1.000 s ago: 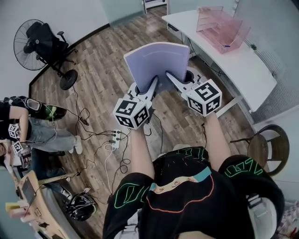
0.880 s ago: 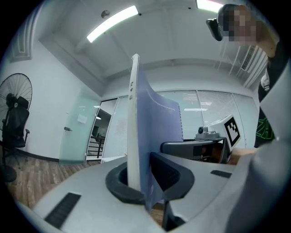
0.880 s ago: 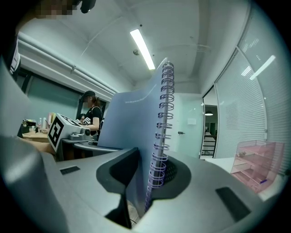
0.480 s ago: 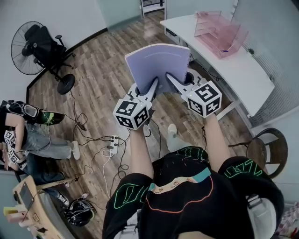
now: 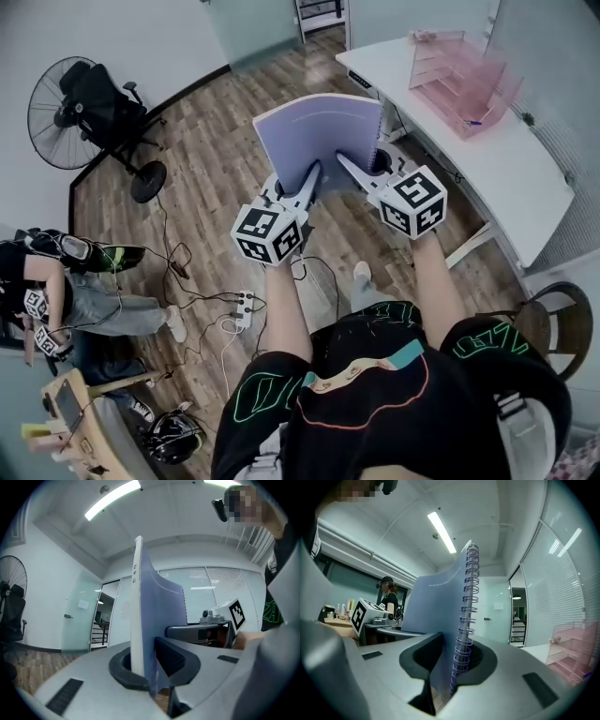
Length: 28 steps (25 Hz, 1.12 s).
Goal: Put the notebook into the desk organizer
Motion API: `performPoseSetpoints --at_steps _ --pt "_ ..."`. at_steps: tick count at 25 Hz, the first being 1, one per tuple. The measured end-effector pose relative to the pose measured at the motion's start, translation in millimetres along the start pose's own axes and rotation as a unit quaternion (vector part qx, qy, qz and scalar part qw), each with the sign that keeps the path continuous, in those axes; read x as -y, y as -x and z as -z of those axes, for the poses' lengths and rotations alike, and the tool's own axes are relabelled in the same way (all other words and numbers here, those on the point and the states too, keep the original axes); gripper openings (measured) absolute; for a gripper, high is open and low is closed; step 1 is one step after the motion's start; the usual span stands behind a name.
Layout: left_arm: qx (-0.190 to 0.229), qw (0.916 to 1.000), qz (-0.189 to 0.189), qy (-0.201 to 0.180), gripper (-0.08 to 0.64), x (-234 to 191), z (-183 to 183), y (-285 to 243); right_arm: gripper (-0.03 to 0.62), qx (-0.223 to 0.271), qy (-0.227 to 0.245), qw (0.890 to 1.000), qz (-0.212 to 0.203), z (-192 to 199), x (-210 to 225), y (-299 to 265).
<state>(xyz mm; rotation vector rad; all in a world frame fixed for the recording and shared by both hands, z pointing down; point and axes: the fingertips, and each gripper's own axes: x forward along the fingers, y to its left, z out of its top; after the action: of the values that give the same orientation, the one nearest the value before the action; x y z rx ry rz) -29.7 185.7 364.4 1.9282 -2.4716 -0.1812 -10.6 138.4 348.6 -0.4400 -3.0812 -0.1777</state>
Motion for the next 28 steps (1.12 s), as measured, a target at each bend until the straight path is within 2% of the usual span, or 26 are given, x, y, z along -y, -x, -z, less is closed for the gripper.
performPoseSetpoints --at_steps 10,15,22,28 --pt "-0.035 0.9990 0.001 0.026 0.040 -60.2 18.9 -103.6 0.092 -0.024 -0.037 0.999 -0.001 27.7 105.9 -56.0" --pt "-0.046 0.9981 0.015 0.038 0.040 -81.0 28.1 -162.8 0.092 -0.033 -0.044 0.998 0.013 40.5 164.4 -73.1" --pt "-0.058 0.9967 0.044 0.037 0.040 -91.9 35.3 -254.4 0.094 -0.034 -0.057 0.997 0.035 52.9 255.0 -79.0" --pt "-0.064 0.9964 0.050 0.025 0.038 -104.6 28.8 -280.6 0.097 -0.022 -0.066 0.997 0.038 49.1 281.8 -90.5"
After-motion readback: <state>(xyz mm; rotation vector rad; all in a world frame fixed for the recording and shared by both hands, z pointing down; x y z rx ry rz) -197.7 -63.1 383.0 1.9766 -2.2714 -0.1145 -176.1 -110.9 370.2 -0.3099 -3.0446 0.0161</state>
